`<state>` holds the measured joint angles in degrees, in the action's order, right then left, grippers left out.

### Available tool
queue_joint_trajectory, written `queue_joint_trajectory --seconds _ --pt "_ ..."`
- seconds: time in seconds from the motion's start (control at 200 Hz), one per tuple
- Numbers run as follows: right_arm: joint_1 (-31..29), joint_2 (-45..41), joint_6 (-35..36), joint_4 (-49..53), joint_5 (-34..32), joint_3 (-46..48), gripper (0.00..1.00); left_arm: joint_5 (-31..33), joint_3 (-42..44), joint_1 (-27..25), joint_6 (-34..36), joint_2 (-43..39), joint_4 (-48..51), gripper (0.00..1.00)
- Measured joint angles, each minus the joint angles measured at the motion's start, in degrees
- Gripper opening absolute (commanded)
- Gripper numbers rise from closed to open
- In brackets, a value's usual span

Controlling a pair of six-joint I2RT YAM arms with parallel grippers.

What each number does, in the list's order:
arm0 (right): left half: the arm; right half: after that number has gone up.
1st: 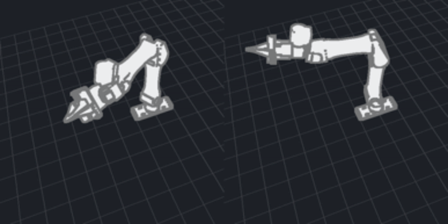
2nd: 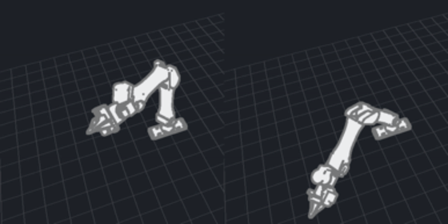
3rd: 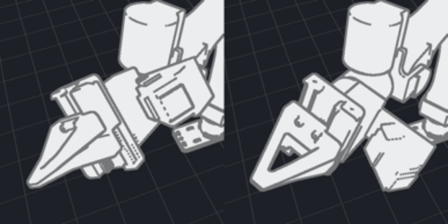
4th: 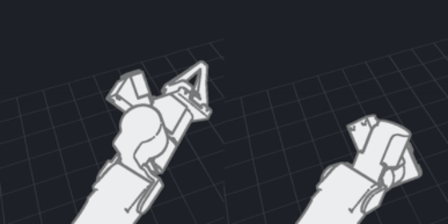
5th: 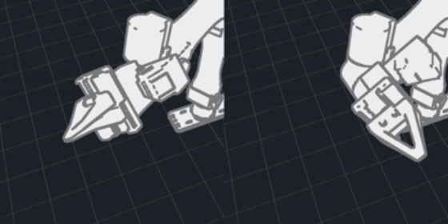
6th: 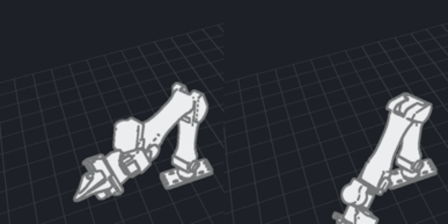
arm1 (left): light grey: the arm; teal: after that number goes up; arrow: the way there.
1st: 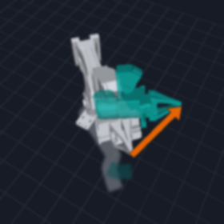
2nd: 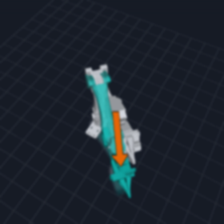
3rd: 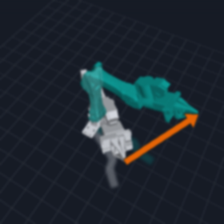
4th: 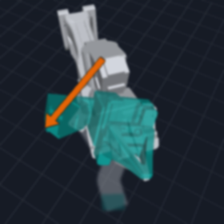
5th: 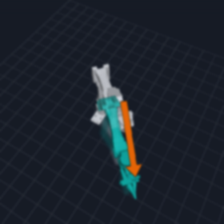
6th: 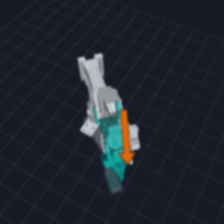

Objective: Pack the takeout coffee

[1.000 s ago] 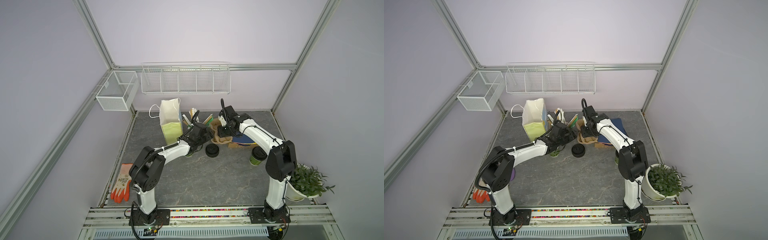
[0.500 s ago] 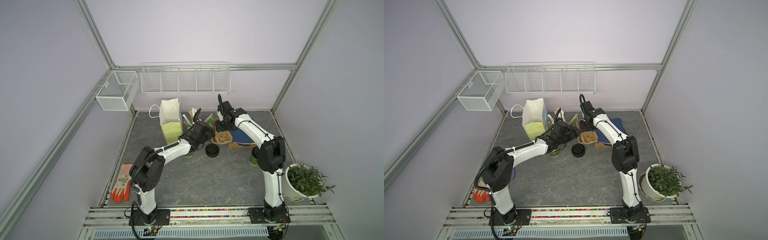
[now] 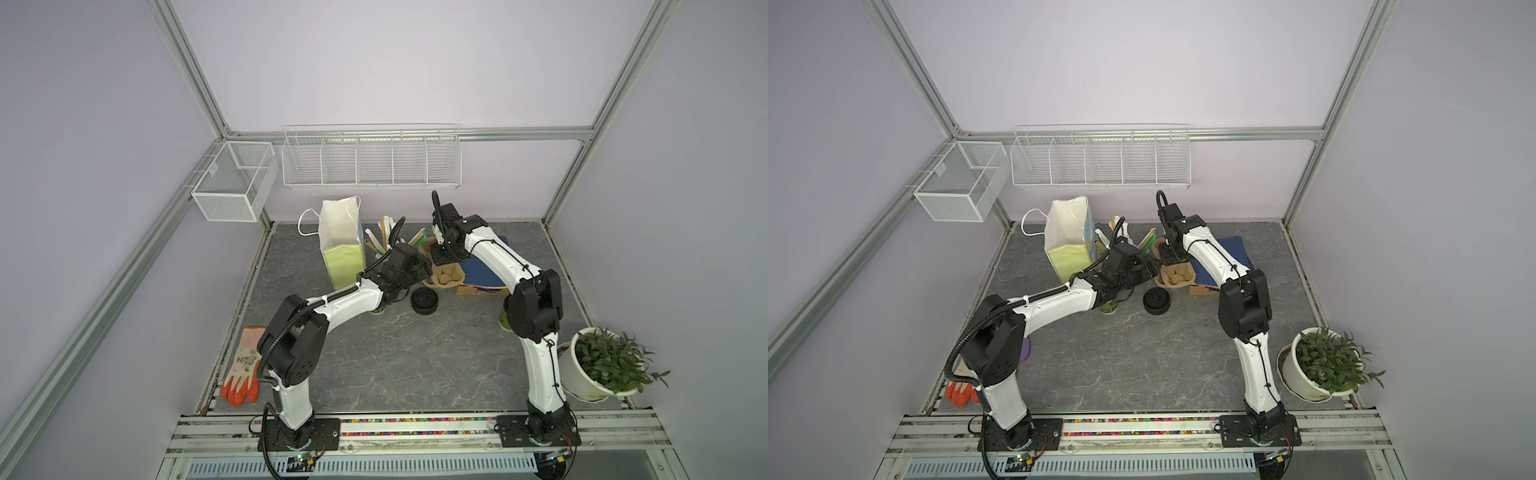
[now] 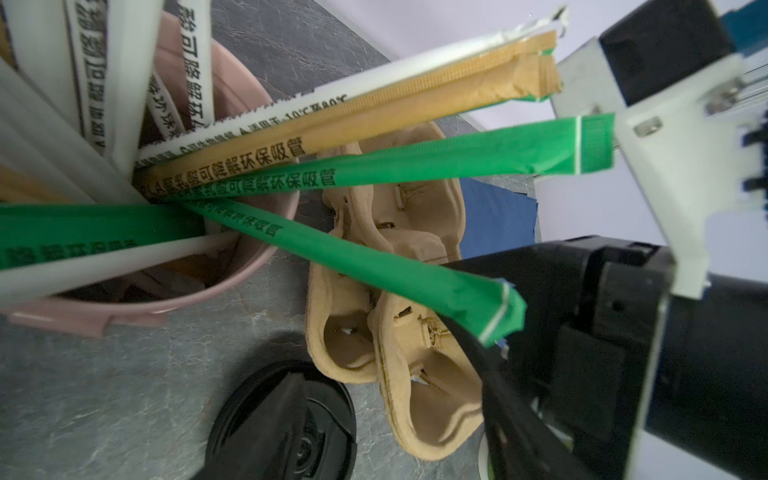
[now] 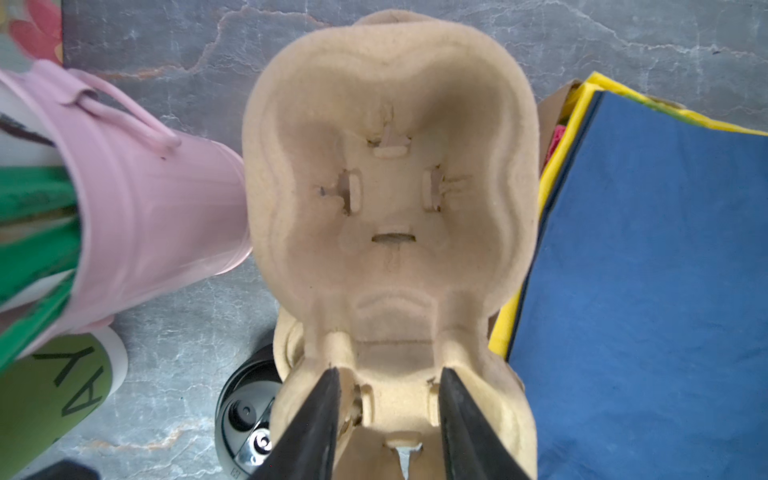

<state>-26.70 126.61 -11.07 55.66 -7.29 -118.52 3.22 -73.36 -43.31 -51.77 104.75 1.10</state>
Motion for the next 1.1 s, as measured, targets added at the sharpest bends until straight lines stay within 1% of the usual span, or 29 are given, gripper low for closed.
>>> queue_joint_trajectory --seconds 0.23,0.56,0.605,0.68,0.745,0.975,1.1 --pt "0.0 1.03 0.37 0.42 0.02 -0.96 0.39 0.24 0.0 0.0 0.26 0.0 0.22 0.68" --pt "0.0 2.23 0.46 0.48 0.07 -2.34 0.41 0.42 0.0 0.0 0.59 0.0 0.33 0.68" --pt "0.0 2.45 0.46 0.48 0.04 -2.38 0.39 0.42 0.0 0.0 0.63 0.0 0.33 0.68" --pt "0.04 2.73 0.68 0.52 0.02 -2.73 0.31 0.42 0.0 0.0 0.83 0.0 0.33 0.68" --pt "0.07 2.73 0.79 0.61 0.07 -3.1 0.27 0.44 0.0 0.0 0.9 0.0 0.33 0.68" --pt "0.42 2.29 0.55 0.46 1.38 -2.89 0.23 0.44 0.02 0.0 1.09 0.0 0.31 0.68" --pt "1.11 -1.49 -0.11 -1.97 4.0 2.12 0.23 0.35 0.02 0.0 1.07 0.0 0.26 0.68"
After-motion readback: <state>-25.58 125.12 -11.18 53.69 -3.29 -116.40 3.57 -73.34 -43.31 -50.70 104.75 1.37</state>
